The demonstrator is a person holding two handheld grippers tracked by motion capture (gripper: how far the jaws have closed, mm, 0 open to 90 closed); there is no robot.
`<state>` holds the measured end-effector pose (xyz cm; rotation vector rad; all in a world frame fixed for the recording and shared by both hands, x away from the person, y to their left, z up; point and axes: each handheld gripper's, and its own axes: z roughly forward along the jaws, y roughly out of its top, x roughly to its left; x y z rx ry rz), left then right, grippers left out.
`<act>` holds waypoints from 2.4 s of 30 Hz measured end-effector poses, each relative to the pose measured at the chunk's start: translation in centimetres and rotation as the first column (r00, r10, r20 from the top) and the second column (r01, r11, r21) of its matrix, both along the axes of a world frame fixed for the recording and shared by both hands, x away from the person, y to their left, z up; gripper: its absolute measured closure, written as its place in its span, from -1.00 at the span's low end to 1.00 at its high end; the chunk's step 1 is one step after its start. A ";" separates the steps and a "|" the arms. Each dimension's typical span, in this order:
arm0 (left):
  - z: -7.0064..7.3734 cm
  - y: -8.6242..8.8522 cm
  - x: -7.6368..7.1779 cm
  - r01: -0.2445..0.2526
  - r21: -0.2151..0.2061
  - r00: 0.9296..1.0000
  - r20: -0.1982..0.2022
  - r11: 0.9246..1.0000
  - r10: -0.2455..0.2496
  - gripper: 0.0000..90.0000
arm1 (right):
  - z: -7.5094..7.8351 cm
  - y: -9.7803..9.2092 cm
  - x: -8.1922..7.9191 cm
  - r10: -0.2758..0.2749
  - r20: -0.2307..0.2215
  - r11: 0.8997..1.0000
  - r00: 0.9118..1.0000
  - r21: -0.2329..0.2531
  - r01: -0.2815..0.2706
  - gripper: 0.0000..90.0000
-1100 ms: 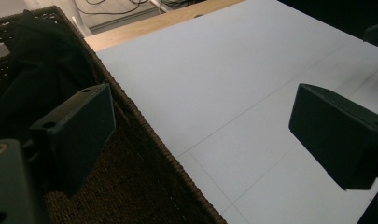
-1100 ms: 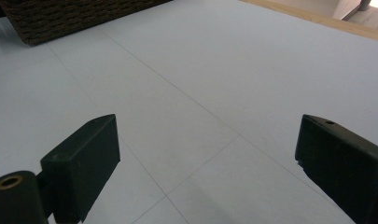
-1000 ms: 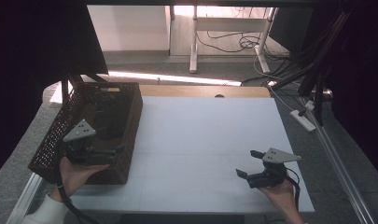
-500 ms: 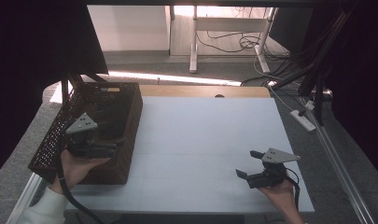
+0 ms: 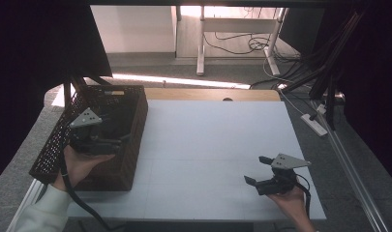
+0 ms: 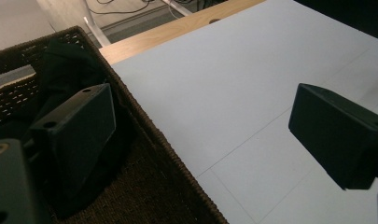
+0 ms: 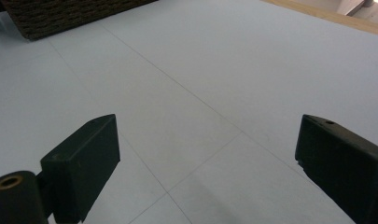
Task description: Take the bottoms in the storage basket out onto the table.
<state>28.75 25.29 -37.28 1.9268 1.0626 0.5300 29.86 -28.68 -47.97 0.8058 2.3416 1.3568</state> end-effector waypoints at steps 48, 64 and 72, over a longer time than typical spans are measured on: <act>-0.3 2.9 7.6 -0.095 0.023 0.995 -0.039 0.995 0.096 -0.81 | -0.3 -0.1 0.0 -0.005 -0.003 1.000 1.000 -0.031 0.005 -0.85; -1.4 3.8 10.1 -0.150 0.035 0.987 -0.054 0.988 0.152 -0.80 | -0.4 0.0 0.0 -0.003 -0.009 0.999 1.000 -0.038 0.002 -0.85; -1.6 4.1 11.2 -0.156 0.047 0.985 -0.063 0.987 0.159 -0.80 | -0.5 0.0 0.0 -0.003 -0.013 0.999 1.000 -0.042 0.002 -0.85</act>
